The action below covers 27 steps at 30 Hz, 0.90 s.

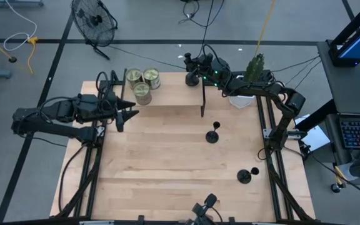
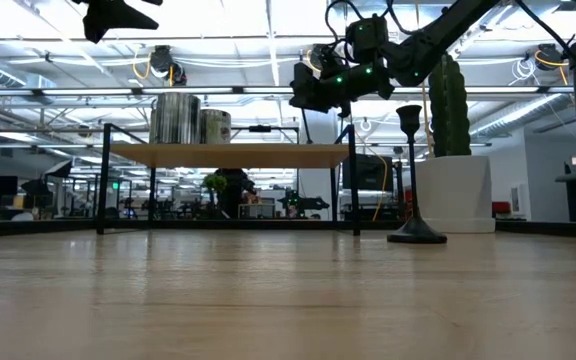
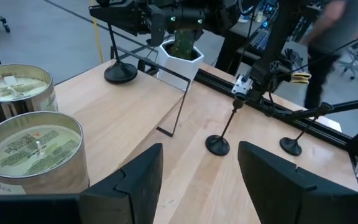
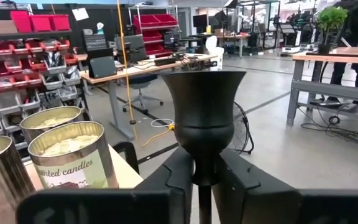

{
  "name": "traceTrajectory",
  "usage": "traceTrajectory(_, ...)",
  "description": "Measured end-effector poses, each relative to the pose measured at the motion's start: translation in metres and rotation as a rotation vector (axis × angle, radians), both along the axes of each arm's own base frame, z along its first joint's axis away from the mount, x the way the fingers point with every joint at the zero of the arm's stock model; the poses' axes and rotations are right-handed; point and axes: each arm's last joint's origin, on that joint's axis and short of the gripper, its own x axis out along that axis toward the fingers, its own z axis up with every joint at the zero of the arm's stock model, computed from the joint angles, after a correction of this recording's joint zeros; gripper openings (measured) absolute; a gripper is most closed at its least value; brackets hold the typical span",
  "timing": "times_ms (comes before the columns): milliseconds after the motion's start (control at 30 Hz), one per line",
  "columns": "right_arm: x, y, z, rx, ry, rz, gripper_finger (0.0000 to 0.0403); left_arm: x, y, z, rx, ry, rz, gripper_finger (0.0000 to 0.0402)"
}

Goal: Pick & Place candle stick holders
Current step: Put the bottom left black candle holder on the shelf

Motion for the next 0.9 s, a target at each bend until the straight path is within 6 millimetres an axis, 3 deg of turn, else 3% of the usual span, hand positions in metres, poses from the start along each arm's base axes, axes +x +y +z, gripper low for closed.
traceTrajectory(167, 0.0, 0.0, -0.0009, 0.009, 0.005, 0.0, 0.0075, -0.0009, 0.0, -0.0028, -0.002, 0.031, 0.0, 0.0216)
traceTrajectory(900, -0.0008, 0.0009, 0.0004, 0.024, 0.002, 0.001, 0.0163, -0.0009, 0.0, -0.003, -0.001, 0.033, 0.0, 0.0216)
